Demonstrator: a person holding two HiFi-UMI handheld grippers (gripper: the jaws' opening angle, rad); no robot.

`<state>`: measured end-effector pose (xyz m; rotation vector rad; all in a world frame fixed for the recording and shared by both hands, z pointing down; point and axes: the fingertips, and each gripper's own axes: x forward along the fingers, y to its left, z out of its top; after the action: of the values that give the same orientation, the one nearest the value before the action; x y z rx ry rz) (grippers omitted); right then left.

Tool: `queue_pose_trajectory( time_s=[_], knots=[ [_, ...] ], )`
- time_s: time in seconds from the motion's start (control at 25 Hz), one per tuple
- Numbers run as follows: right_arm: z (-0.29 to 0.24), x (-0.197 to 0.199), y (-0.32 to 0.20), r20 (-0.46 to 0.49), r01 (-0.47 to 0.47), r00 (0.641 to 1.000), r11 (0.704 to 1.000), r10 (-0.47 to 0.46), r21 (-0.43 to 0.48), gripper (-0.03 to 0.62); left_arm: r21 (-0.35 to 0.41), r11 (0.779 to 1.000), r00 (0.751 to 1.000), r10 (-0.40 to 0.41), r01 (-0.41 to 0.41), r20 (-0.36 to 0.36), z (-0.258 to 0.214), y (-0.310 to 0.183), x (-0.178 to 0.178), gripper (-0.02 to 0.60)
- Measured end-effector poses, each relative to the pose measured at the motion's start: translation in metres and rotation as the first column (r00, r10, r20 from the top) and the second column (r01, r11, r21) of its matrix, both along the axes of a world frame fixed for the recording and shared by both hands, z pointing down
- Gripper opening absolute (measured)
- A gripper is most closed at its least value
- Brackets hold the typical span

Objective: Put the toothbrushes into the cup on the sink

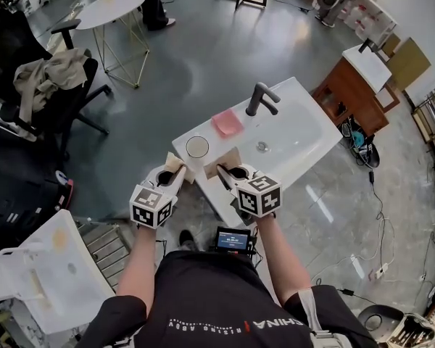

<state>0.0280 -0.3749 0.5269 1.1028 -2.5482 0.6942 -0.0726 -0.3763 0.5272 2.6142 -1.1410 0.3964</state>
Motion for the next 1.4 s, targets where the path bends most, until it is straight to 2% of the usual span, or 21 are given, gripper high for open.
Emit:
queue_pose_trajectory(
  time_s=[0.28,0.64,1.04,1.4],
  knots=[
    [-0.027,0.015,-0.023,-0.011,-0.023,1.0,0.998,0.024,0.054,0.041,0.008,1.0,1.0,0.0,0.0,-0.008,-0.003,-0.006,0.001,0.038],
    [-0.051,-0.004,-0.058,-0.008,0.005,1.0,0.994,-0.004,0.106,0.041,-0.001,1.0,1.0,0.006,-0.006,0.002,0.0,-0.013,-0.001,0.038],
    [-0.024,-0.023,-0.081,-0.024,0.04,0.999,0.998,-0.039,0.058,0.043,-0.009,0.999,0.999,-0.033,0.033,0.018,0.004,-0.02,-0.018,0.038],
    [0.019,-0.028,-0.089,-0.069,0.029,0.997,0.999,-0.03,-0.02,0.044,-0.036,0.998,0.998,-0.053,0.054,0.028,0.018,-0.024,-0.028,0.038]
  ],
)
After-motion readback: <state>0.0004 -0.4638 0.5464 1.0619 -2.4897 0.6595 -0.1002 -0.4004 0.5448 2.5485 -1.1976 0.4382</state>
